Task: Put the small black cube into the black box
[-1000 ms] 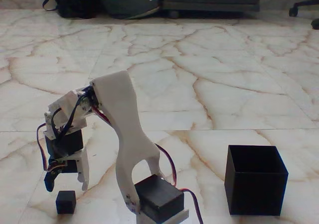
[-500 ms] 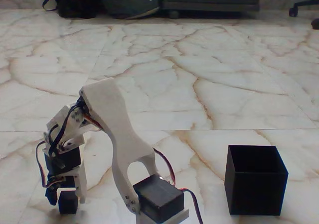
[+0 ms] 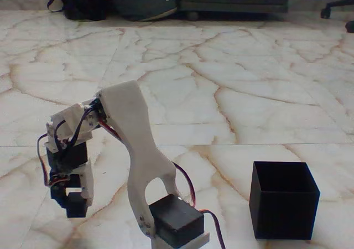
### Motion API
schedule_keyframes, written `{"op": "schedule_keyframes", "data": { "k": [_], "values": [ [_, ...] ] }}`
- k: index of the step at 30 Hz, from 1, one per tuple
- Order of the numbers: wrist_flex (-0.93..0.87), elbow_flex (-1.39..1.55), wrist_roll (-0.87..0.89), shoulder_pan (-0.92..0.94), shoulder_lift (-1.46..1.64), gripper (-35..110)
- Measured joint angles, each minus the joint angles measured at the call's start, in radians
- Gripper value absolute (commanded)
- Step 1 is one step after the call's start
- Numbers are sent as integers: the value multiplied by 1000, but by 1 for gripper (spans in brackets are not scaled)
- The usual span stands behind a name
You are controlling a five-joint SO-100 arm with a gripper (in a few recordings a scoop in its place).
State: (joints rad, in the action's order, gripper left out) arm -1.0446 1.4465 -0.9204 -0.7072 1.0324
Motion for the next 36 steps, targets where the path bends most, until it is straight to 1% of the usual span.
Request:
{"op": "schedule_keyframes", "data": {
  "k": [3, 8, 13, 16, 21, 23, 25, 27, 28, 29, 30, 31, 32, 34, 36],
  "values": [
    [-55, 15, -84, 121, 137, 2],
    [-115, 17, -233, 318, 258, 2],
    [-120, 17, -413, 538, 278, 2],
    [-179, -12, -488, 666, 307, 2],
    [-207, -34, -644, 881, 307, 2],
    [-239, -48, -678, 968, 359, 2],
    [-241, -48, -707, 1062, 370, 2],
    [-241, -48, -741, 1117, 370, 2],
    [-241, -48, -749, 1178, 370, 2],
    [-241, -48, -750, 1175, 370, 2],
    [-241, -89, -793, 1220, 370, 2],
    [-236, -107, -839, 1328, 370, 2],
    [-222, -107, -868, 1368, 357, 2],
    [-198, -137, -879, 1416, 319, 2],
    [-198, -137, -879, 1419, 319, 2]
  ]
}}
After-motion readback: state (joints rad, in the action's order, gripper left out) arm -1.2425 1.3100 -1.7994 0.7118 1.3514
